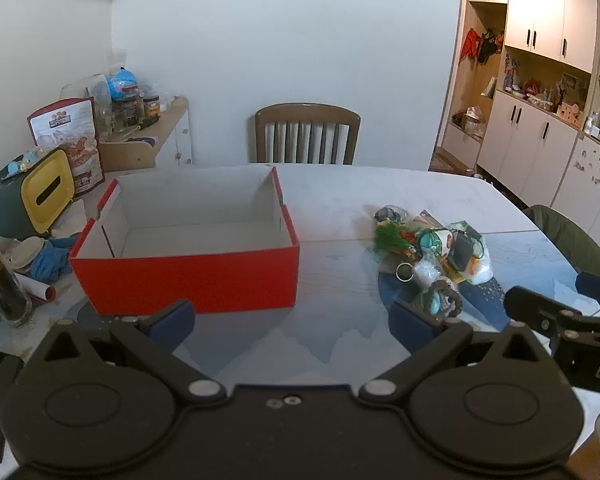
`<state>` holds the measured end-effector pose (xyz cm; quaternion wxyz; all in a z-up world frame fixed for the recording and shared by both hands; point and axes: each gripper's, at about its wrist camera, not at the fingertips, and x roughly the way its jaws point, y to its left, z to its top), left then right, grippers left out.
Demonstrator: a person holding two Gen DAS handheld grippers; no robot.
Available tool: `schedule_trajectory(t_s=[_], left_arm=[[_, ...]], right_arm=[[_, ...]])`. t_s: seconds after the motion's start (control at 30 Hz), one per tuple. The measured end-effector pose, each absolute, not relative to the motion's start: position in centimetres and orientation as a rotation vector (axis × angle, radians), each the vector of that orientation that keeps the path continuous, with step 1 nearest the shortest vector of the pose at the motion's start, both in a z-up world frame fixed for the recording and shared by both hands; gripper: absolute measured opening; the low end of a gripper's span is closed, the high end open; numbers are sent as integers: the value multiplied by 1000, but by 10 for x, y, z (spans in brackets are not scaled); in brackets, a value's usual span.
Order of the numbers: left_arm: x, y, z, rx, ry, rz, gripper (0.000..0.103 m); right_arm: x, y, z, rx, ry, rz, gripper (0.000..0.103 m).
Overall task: Organize objects
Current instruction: 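Move both grippers toward the pile of items on the table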
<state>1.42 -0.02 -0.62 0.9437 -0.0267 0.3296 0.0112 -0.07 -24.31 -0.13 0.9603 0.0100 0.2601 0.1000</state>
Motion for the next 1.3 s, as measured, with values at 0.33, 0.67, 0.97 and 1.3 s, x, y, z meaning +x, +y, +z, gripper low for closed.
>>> schedule_trajectory(t_s=[0.33, 0.67, 0.97, 1.3], left_arm=[[32, -22, -5, -43, 659, 43, 103], [57, -47, -10, -56, 676, 68, 103], [75, -67, -18, -49, 708, 76, 103], [96, -84, -27, -41, 739, 77, 103]], right_arm=[[22, -267, -5, 23, 521, 217, 103], [52, -294, -10, 30, 540, 280, 103], [78, -317, -21, 57, 575, 318, 103], [96, -331, -34, 51, 599, 303, 103]])
